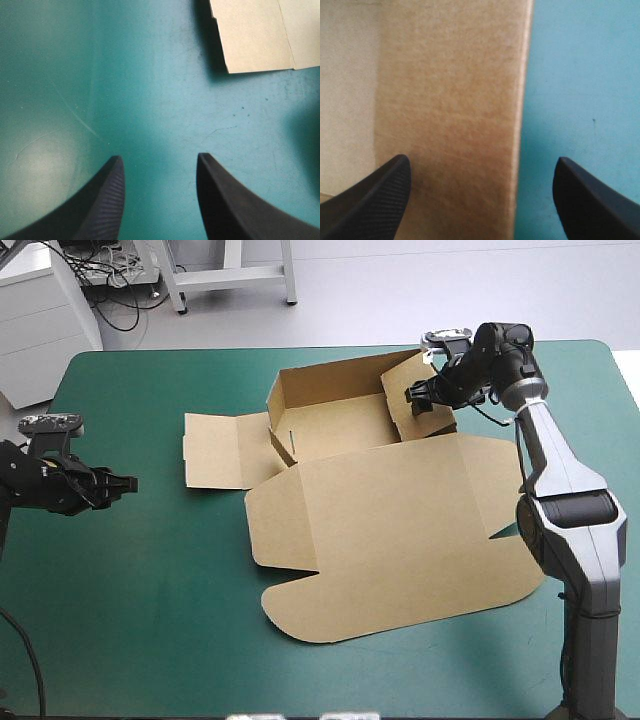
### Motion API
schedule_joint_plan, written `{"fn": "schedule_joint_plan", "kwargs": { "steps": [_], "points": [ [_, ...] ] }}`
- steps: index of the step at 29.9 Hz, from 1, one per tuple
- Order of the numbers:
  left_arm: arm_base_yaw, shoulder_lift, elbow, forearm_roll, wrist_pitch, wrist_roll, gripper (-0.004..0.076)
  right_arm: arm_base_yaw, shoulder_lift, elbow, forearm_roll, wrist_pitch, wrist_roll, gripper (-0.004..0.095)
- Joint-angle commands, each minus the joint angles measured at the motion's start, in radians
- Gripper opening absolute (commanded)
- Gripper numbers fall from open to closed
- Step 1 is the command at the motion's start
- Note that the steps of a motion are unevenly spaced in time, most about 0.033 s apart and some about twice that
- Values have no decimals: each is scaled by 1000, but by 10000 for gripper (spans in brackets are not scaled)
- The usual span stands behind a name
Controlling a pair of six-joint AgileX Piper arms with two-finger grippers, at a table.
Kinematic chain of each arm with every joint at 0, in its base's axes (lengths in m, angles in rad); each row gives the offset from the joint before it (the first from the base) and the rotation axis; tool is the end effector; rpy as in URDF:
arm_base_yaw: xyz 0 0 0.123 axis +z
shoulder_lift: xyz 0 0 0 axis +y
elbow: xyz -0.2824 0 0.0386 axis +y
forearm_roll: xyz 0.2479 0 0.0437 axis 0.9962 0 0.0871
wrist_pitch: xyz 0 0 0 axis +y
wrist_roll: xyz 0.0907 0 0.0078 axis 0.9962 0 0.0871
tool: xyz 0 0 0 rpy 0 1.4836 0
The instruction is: Fold the box
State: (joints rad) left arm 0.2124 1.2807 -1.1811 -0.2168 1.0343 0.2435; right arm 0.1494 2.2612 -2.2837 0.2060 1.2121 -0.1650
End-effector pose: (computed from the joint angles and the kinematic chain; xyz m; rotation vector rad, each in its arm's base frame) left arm 0.2506 0.0368 0.3464 -0.0387 2.5827 -0.1163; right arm 0.4891 0.0913 0.2859 -0.3817 2.6323 0.2755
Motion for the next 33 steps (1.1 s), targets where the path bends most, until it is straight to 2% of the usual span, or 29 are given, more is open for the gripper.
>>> {"fn": "schedule_joint_plan", "kwargs": {
  "steps": [1,4,6,9,11,21,33],
  "points": [
    [3,-28,-26,-24,-23,-1,323,11,-40,-35,24,-67,-18,692],
    [3,-28,-26,-24,-23,-1,323,14,-33,-35,27,-91,-27,553],
    [3,-28,-26,-24,-23,-1,323,14,-33,-35,24,-104,-27,409],
    [3,-28,-26,-24,-21,-1,323,14,-33,-44,7,-114,-52,115],
    [3,-28,-26,-24,-21,-1,323,14,-33,-48,-3,-111,-58,-20],
    [3,-28,-26,-27,-21,-1,323,12,-69,-75,-108,-43,-18,-4],
    [3,-26,-26,-27,-48,7,323,-23,-204,-75,-93,12,-11,-4]
  ]
}}
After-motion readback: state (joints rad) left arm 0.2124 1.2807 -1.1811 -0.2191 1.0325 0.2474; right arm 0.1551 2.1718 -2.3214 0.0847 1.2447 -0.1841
